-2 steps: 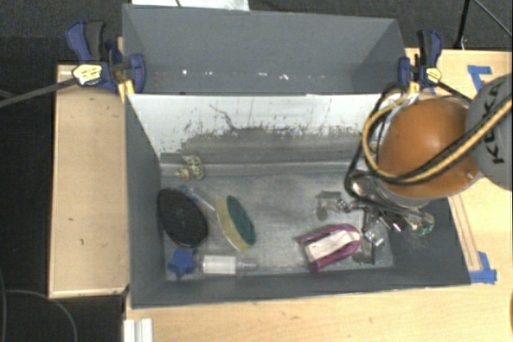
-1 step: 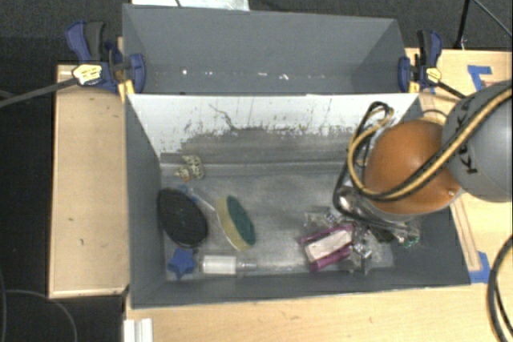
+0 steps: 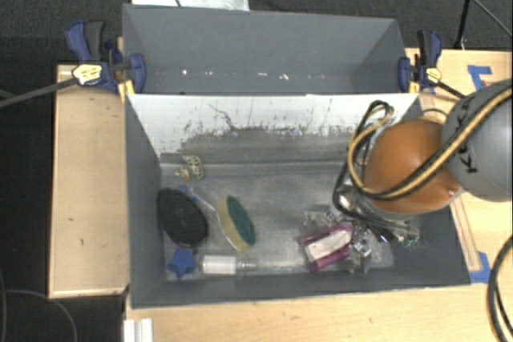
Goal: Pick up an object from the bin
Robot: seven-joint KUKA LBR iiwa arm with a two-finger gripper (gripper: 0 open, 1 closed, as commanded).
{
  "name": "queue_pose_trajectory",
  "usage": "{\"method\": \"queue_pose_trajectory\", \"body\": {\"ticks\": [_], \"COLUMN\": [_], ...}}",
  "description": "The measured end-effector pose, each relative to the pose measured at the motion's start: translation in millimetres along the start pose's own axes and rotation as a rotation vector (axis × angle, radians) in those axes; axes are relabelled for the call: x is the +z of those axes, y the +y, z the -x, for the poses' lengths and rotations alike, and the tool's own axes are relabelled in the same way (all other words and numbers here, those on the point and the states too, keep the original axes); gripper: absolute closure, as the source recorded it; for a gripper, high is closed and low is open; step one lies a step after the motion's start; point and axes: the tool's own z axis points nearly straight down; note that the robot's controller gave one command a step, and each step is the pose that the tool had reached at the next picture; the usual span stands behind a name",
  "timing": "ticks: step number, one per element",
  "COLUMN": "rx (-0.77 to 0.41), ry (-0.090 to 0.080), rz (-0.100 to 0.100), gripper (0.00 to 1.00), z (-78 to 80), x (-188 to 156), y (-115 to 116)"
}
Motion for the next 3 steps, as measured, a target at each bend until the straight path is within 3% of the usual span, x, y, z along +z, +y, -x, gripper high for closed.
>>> {"method": "queue_pose_trajectory", "body": {"ticks": [1, 3], "rx": [0.002, 0.022], "ry": [0.001, 0.004], "rz": [0.002, 0.0], "gripper": [1.0, 1.0], "z": [-0.6, 1.9], "x": [1, -69], "y": [1, 0]}}
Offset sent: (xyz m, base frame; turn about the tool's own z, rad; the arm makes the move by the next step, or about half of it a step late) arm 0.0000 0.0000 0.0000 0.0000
